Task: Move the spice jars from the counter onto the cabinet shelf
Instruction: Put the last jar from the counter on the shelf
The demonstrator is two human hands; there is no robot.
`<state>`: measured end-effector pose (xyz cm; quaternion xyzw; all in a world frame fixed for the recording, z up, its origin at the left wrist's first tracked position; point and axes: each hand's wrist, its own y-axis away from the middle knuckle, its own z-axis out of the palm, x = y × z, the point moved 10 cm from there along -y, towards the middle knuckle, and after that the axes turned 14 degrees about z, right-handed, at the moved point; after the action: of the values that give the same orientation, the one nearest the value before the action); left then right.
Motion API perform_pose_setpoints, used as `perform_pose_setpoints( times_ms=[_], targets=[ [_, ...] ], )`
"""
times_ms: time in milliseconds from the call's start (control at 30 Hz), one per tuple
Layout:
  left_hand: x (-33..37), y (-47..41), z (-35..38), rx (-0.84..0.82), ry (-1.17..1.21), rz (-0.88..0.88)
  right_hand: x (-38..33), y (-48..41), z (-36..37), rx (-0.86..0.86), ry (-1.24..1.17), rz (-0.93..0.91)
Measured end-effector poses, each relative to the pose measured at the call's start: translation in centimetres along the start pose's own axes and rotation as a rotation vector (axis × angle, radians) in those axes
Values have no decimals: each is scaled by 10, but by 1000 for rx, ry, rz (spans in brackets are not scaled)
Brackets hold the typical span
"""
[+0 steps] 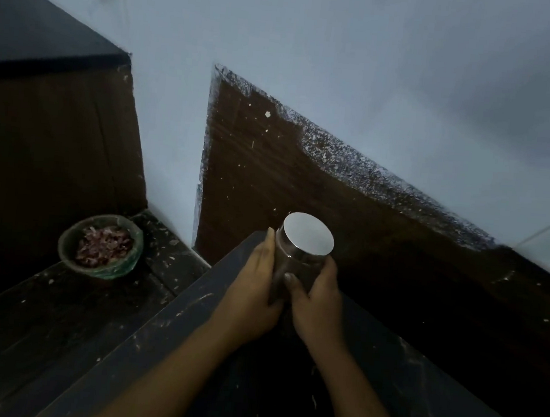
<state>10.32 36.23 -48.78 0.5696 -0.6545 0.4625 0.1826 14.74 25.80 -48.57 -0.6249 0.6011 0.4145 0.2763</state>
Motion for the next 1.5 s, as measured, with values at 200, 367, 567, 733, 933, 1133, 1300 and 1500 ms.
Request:
perform_pose_setpoints(
  times_ms=[200,367,567,733,933,1133,1300,1500],
  targets=[
    [139,7,-22,138,-45,221,-51,82,-99,179,-130,-62],
    [253,28,-33,260,-31,301,-86,168,-181,212,-248,-203],
    [359,54,-25,301,225,331,-90,250,-275,212,-386,-269],
    [423,73,-2,244,556,345,-77,290,-330,46,-689,-217],
    [465,91,29,187,745,291,-72,326,-355,-151,-864,-266],
    [490,97,33,187,683,328,-67,357,-397,76,-795,-347],
    [520,104,42,99,701,428,-69,377,-417,265,-698,-351],
    [525,102,50,76,817,390,-72,391,-425,204,-737,-377]
  ],
)
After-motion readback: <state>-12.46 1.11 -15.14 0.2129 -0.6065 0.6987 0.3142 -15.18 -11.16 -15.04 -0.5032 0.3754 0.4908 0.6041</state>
